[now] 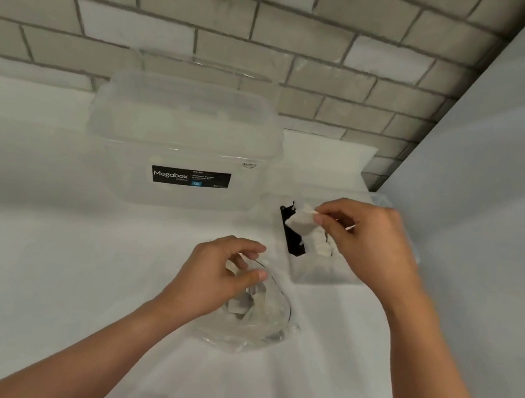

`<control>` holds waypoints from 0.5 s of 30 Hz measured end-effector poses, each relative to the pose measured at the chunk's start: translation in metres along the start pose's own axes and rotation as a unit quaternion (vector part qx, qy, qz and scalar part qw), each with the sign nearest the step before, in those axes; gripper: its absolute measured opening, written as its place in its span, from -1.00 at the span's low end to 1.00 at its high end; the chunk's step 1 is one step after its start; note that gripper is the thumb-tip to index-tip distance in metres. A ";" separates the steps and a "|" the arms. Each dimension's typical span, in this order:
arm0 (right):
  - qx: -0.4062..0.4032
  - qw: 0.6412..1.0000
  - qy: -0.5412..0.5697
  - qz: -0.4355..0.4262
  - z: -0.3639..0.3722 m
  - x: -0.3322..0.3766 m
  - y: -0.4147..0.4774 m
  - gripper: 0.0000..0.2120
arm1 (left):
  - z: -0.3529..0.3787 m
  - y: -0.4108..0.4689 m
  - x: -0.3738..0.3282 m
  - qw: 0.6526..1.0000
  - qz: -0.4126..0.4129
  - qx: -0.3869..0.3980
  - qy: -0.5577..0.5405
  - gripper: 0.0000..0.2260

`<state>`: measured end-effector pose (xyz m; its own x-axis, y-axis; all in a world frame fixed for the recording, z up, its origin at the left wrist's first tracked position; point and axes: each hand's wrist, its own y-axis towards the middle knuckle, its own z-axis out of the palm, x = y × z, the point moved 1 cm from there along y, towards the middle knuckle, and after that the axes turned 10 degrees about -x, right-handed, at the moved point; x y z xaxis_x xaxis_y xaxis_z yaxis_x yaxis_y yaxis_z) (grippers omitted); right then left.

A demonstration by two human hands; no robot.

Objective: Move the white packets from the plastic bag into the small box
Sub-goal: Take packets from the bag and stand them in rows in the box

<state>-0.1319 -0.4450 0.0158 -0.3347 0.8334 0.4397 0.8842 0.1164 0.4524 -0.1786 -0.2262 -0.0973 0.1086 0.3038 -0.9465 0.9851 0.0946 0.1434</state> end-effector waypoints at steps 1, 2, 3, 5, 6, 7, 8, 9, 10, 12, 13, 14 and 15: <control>-0.035 0.999 -0.007 0.001 -0.003 -0.011 0.007 -0.93 | 0.007 0.002 -0.005 0.999 0.026 -0.002 0.020 -0.73; -0.059 0.998 -0.012 -0.001 -0.005 -0.023 0.013 -0.93 | 0.014 0.005 -0.010 0.998 0.052 0.000 0.042 -0.74; -0.072 0.997 -0.019 -0.002 -0.006 -0.034 0.020 -0.92 | 0.023 0.007 -0.016 0.995 0.079 0.003 0.065 -0.74; -0.070 0.996 -0.052 -0.006 -0.003 -0.056 0.033 -0.89 | 0.043 0.012 -0.025 0.983 0.134 0.009 0.124 -0.72; -0.058 0.996 -0.071 -0.012 0.001 -0.067 0.039 -0.88 | 0.053 0.014 -0.030 0.974 0.159 0.009 0.160 -0.70; -0.039 0.995 -0.086 -0.019 0.006 -0.076 0.044 -0.87 | 0.062 0.017 -0.033 0.965 0.178 0.005 0.192 -0.68; -0.013 0.995 -0.094 -0.028 0.013 -0.083 0.049 -0.87 | 0.069 0.019 -0.037 0.957 0.191 0.002 0.219 -0.67; 0.022 0.994 -0.100 -0.036 0.020 -0.090 0.053 -0.86 | 0.077 0.021 -0.039 0.950 0.196 -0.001 0.241 -0.66; 0.059 0.992 -0.105 -0.039 0.028 -0.095 0.056 -0.86 | 0.082 0.023 -0.041 0.945 0.199 -0.001 0.260 -0.66; 0.130 0.985 -0.109 -0.036 0.046 -0.102 0.062 -0.86 | 0.090 0.027 -0.041 0.936 0.204 0.000 0.287 -0.70; 0.161 0.980 -0.108 -0.034 0.054 -0.104 0.063 -0.87 | 0.093 0.028 -0.040 0.934 0.207 -0.002 0.292 -0.73; 0.186 0.976 -0.107 -0.035 0.063 -0.105 0.064 -0.87 | 0.094 0.028 -0.039 0.933 0.211 -0.008 0.293 -0.77; 0.205 0.972 -0.109 -0.037 0.071 -0.105 0.065 -0.87 | 0.095 0.029 -0.037 0.931 0.215 -0.017 0.294 -0.81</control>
<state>-0.0160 -0.4869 -0.0557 -0.3660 0.9035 0.2229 0.9304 0.3499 0.1094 -0.1417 -0.3250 -0.0856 0.3899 0.7867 -0.4787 0.8616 -0.1282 0.4912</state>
